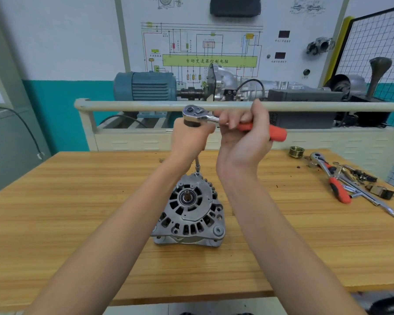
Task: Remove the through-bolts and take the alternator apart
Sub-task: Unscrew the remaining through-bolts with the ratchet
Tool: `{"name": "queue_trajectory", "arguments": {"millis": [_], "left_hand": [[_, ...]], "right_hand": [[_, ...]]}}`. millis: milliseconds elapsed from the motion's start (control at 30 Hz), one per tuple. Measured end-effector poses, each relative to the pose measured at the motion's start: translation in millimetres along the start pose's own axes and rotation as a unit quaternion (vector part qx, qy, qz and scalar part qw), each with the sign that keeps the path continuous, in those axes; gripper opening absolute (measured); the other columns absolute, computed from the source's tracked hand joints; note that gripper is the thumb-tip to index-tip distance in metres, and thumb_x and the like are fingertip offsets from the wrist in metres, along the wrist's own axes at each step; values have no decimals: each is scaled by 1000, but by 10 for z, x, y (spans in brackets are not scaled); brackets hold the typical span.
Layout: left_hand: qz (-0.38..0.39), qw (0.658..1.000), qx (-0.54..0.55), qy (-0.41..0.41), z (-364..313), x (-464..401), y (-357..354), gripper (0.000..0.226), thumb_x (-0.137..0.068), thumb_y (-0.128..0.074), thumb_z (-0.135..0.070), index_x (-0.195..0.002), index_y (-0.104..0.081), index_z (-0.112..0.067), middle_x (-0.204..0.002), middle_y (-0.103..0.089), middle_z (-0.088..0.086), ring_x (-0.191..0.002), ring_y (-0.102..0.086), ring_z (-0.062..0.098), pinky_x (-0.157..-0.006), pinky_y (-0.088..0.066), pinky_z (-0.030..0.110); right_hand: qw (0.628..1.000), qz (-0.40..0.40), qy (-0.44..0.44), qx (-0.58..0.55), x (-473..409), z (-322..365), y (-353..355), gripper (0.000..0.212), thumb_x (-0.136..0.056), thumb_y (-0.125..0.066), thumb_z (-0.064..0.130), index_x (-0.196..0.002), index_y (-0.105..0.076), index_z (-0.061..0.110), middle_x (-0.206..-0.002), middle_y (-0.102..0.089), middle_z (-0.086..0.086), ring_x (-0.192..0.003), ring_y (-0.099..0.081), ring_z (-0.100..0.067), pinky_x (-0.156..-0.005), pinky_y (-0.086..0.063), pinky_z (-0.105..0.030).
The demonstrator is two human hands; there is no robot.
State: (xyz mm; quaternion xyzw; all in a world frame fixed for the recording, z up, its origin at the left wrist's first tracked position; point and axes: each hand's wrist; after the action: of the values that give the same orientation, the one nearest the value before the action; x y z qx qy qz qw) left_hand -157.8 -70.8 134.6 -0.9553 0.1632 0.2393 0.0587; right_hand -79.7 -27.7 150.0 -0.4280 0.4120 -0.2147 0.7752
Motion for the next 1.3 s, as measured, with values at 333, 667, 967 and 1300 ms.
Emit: {"name": "queue_trajectory", "arguments": {"millis": [333, 667, 967, 1300], "left_hand": [[90, 995, -6, -33, 9, -11, 98, 32, -66, -63, -3, -44, -46, -19, -38, -38, -6, -37, -32, 13, -44, -29, 23], [141, 990, 7, -9, 2, -16, 43, 37, -63, -60, -8, -35, -41, -22, -37, -32, -6, -34, -24, 12, -43, -24, 18], [-66, 996, 55, -2, 32, -5, -109, 44, -78, -62, -2, -41, -51, -23, -37, -38, -13, -38, -29, 5, -40, -25, 17], [186, 981, -3, -45, 1, 30, 71, 33, -68, -63, -8, -43, -44, -18, -40, -38, -2, -37, -30, 14, -42, -28, 16]], "right_hand": [[992, 13, -124, -7, -325, 130, -37, 40, -97, -39, 11, -58, -34, 13, -40, -33, 1, -36, -38, -15, -47, -47, -25], [977, -22, -211, -7, -543, 141, -71, 40, -96, -40, 12, -57, -31, 17, -37, -28, 6, -31, -32, -11, -41, -42, -19], [996, 67, 50, 28, 55, 3, 29, 35, -99, -37, 6, -64, -39, 12, -44, -44, -1, -46, -52, -19, -65, -52, -35], [940, 32, -339, -10, -745, 233, -105, 54, -95, -38, 9, -42, -34, 15, -34, -27, 6, -26, -29, -10, -34, -37, -16]]}}
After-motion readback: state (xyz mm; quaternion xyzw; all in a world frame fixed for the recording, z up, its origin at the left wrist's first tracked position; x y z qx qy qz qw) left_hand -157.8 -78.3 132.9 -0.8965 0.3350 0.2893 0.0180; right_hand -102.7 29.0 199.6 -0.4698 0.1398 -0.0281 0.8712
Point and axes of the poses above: each hand's wrist, its own x-axis away from the middle knuckle, its own y-axis out of the back of the hand, z = x × y
